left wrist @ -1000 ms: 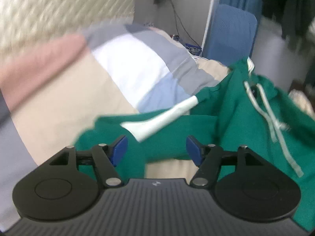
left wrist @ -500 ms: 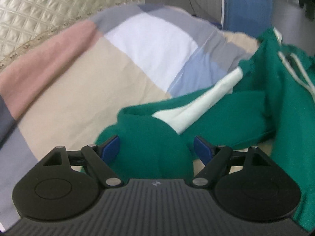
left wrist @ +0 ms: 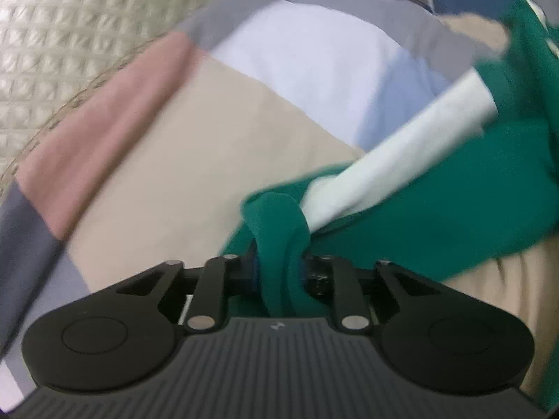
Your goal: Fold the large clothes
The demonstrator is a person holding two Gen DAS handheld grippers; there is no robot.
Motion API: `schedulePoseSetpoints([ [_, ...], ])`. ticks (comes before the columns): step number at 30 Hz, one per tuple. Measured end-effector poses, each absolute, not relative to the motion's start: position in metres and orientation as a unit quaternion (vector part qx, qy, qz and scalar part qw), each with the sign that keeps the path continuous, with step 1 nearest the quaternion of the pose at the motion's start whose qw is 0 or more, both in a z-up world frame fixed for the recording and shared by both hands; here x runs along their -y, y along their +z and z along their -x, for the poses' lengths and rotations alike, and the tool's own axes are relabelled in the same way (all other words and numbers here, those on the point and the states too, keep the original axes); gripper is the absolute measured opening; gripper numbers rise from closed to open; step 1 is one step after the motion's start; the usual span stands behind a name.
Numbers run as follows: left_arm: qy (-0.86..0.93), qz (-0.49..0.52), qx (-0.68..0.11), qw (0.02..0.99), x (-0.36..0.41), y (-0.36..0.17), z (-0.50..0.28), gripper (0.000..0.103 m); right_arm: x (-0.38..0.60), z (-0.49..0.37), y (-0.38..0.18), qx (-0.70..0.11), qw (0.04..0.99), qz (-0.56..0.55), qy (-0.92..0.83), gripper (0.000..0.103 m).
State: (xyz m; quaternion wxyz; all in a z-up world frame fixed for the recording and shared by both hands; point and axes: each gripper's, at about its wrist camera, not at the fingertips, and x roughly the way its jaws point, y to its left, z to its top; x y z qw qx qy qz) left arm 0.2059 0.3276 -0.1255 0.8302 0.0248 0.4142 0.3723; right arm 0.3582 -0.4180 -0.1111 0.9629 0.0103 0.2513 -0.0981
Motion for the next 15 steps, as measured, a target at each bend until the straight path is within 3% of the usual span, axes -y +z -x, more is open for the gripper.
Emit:
schedulePoseSetpoints([
  [7,0.403,0.021,-0.379,0.833,-0.376,-0.066,-0.190,0.017,0.454,-0.355,-0.034,-0.184,0.976,0.048,-0.107,0.031],
  [15,0.418,0.003,-0.347,0.840,-0.401,-0.003,-0.222,0.017,0.500,-0.371,0.060,-0.127,0.974,0.062,-0.178,0.030],
])
